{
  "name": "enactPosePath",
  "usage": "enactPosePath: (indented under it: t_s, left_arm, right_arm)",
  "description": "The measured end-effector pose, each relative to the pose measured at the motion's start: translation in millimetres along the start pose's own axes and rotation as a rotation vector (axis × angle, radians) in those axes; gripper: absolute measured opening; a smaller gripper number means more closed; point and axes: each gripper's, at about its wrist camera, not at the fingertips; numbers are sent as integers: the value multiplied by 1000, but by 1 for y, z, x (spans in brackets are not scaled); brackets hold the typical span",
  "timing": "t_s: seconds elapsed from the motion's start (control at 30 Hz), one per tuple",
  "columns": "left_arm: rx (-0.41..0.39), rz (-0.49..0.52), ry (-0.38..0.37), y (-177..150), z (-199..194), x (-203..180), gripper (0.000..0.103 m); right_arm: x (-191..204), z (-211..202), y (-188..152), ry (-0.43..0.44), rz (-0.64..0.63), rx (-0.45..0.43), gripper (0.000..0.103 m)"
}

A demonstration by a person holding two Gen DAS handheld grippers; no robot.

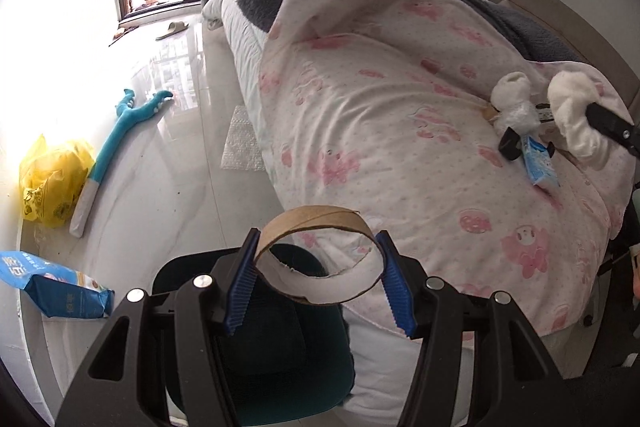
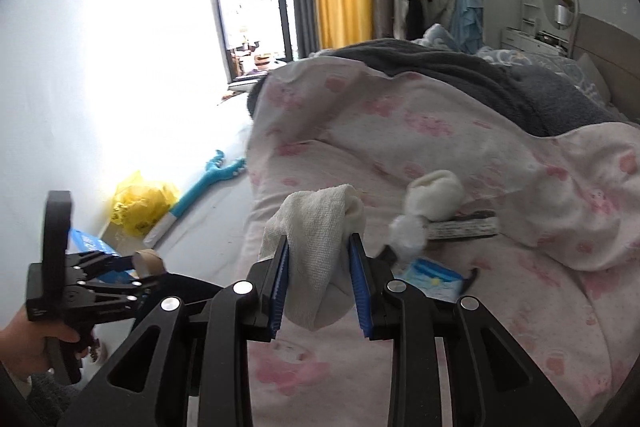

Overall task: Collect trash
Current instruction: 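Carry the tape roll over the teal bin and open the left tool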

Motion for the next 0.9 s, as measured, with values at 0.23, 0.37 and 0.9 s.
enactPosePath:
  t_s: [0.23,0.37,0.9]
  left_arm:
    - [35,13,27,-11,7,24,60]
    - [71,-7,42,-19,16,43,60]
    - [271,-107,25,-58,38,100,60]
  right_arm:
    - [33,24,0,94,1,35,29]
    - [54,34,0,121,-23,47,29]
    - [133,71,-7,240,-83,119,29]
Point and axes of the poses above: each gripper's, at about its wrist camera, not at the fingertips, and z roughly the way its jaws point, x to its left, y to its top, and after that the axes turned 2 degrees about -z, right-handed
